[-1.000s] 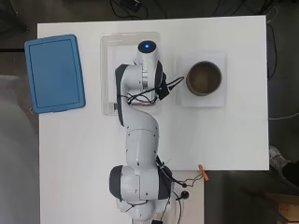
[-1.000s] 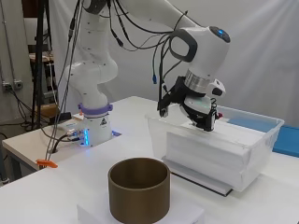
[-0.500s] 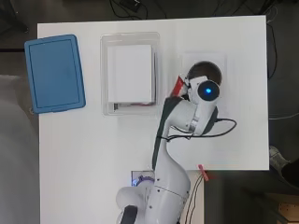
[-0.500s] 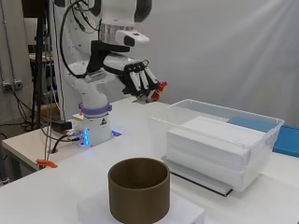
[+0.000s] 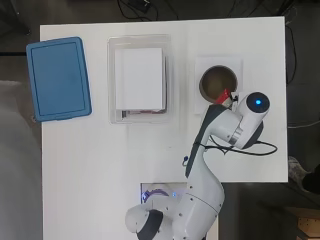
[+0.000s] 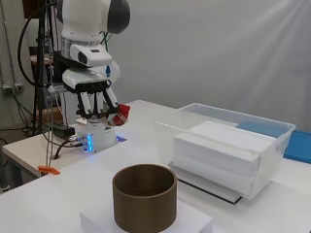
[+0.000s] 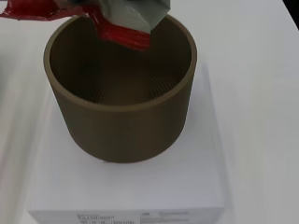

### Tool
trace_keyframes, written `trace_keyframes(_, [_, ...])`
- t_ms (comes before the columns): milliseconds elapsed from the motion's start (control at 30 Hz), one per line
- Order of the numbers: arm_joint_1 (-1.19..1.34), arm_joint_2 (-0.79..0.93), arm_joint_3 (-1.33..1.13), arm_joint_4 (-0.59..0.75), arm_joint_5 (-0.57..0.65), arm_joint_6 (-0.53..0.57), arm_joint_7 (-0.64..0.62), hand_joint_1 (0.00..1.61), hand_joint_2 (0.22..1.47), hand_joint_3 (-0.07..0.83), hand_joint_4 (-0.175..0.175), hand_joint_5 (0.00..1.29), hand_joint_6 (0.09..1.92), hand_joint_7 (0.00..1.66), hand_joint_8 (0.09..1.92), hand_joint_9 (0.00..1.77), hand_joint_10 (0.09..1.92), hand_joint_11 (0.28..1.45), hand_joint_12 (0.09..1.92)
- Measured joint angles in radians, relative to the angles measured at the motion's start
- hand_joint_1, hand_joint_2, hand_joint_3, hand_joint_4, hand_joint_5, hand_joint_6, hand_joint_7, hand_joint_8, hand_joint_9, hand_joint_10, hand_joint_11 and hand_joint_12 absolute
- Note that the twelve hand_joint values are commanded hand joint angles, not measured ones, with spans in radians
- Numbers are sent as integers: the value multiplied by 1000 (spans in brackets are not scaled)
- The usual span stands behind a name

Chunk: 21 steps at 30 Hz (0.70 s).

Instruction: Teleoperate dual arm-hand system to remove items from a box

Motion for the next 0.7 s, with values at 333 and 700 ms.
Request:
trace_keyframes(333, [1147,-436,-865,293,-287,-110,184,917,1224,0,175,771,1298,1295,1335,1472,1473,920,1663])
trace_keyframes(700, [1265,-556,-1001,323,-395,-157,229,911,1229,1,175,760,1313,1346,1238,1494,1339,884,1629])
